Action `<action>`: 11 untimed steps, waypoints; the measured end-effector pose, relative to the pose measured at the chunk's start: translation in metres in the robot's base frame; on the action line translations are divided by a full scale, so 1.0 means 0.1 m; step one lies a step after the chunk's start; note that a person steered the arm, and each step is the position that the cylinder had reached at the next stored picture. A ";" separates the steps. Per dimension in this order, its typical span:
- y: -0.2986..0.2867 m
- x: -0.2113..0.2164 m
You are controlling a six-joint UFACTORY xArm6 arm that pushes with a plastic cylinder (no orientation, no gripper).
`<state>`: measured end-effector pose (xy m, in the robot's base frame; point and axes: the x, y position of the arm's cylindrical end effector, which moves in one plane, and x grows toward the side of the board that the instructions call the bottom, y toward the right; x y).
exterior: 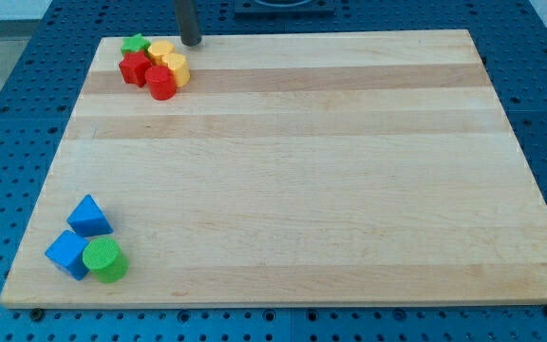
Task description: Push the green star along with red star down a bit
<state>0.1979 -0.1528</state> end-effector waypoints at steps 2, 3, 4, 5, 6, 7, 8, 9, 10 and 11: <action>-0.61 0.00; -0.64 0.00; -0.78 0.00; -0.86 0.00; -0.88 0.00; -0.89 0.02; -0.89 0.17; -0.89 0.30; -0.92 0.44; -1.03 0.70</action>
